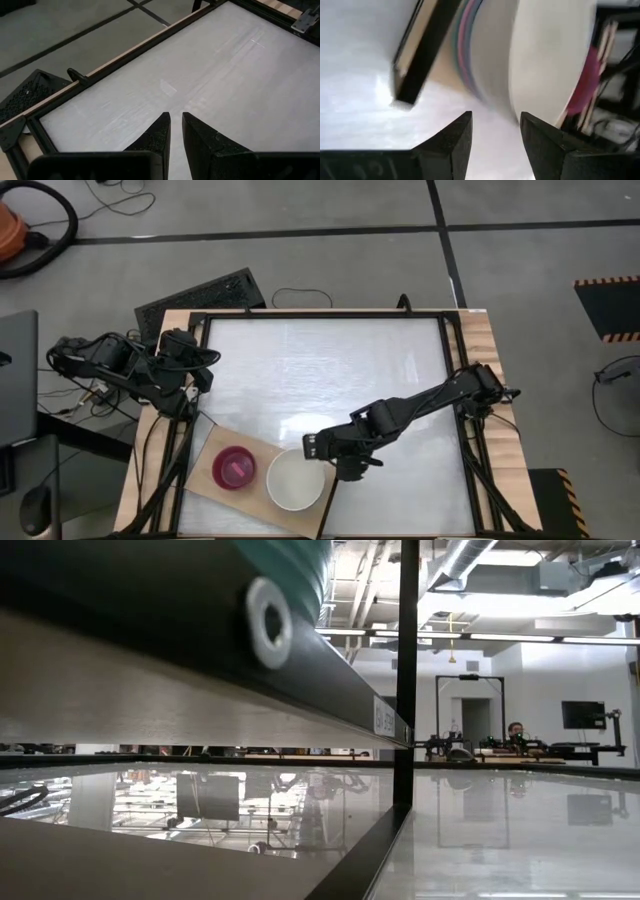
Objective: Place and stack bowls onto a shelf
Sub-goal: Stack the white bowl on top of the blue bowl on the shelf
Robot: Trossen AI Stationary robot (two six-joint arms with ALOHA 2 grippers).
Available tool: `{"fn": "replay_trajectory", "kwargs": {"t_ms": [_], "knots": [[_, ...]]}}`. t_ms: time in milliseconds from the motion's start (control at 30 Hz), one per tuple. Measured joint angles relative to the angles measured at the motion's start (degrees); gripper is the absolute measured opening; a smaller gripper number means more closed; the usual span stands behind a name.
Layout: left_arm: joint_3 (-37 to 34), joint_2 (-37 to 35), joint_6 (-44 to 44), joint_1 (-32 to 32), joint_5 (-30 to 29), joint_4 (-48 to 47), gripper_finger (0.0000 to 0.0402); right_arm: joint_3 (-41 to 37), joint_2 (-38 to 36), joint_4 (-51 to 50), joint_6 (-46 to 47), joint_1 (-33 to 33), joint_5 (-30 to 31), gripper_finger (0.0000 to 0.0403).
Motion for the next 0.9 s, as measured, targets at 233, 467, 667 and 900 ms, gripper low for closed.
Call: {"fn": "replay_trajectory", "kwargs": {"t_ms": [233,467,667,900], "knots": [[0.0,0.0,-0.6,0.0,0.0,0.0,0.0034,-0.1,-2.8,-6.4,14.8,1.4,9.5,0.0171],[0.0,0.0,-0.9,0.0,-1.2,0.0,0.0034,0.1,-6.7,0.4,39.0,3.8,7.2,0.003],[0.0,0.0,-1.0,0.0,-4.2,0.0,0.0034,-0.2,-4.6,7.2,50.8,3.8,4.2,0.0021],[0.0,0.0,-1.0,0.0,-4.5,-0.1,0.0034,-0.3,-0.6,5.1,53.5,4.4,2.9,0.0018]]}}
